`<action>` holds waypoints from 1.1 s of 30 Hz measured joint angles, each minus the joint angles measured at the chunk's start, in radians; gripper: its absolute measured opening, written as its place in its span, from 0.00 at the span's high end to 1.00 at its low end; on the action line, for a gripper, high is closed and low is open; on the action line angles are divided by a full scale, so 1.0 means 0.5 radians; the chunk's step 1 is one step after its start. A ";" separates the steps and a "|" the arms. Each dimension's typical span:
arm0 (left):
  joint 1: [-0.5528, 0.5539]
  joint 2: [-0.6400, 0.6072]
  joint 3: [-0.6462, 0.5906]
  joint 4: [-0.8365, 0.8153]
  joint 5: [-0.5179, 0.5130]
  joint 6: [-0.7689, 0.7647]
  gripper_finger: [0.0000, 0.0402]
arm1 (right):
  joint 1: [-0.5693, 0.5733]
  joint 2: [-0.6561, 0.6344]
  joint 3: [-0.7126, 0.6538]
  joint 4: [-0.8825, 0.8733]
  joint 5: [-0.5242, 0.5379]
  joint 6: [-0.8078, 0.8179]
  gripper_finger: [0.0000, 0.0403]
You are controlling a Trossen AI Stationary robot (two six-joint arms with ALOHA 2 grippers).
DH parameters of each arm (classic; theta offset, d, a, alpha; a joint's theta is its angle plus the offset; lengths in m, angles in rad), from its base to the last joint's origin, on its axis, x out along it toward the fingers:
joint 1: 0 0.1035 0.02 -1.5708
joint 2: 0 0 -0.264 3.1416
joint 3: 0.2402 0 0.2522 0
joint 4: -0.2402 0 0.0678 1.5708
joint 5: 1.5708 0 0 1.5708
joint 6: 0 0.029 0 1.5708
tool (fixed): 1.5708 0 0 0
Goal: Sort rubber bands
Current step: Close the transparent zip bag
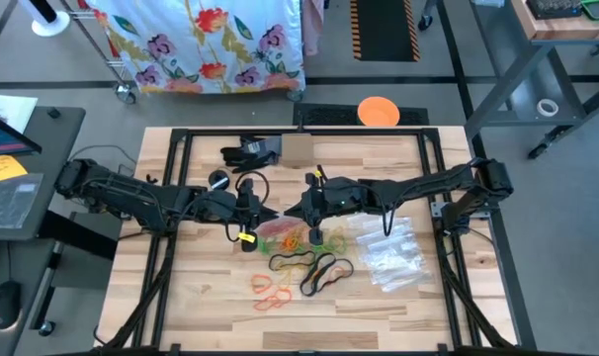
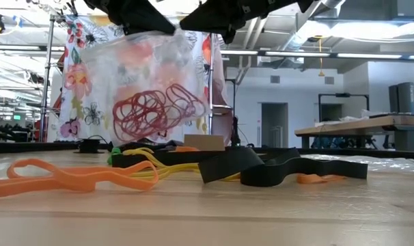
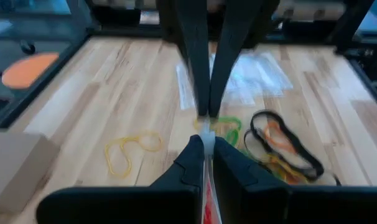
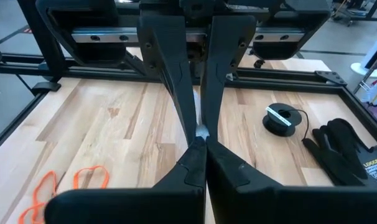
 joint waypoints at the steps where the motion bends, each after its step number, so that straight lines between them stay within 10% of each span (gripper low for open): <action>1: 0.000 -0.002 0.000 -0.028 -0.004 -0.007 0.98 | 0.000 -0.012 -0.006 -0.030 0.001 0.000 1.00; 13: 0.000 -0.002 0.000 -0.036 -0.003 -0.042 0.98 | 0.000 -0.009 -0.006 0.014 0.023 0.053 0.98; 33: 0.000 -0.001 0.000 0.082 -0.001 -0.007 0.98 | -0.005 -0.002 -0.003 0.050 -0.061 0.071 0.49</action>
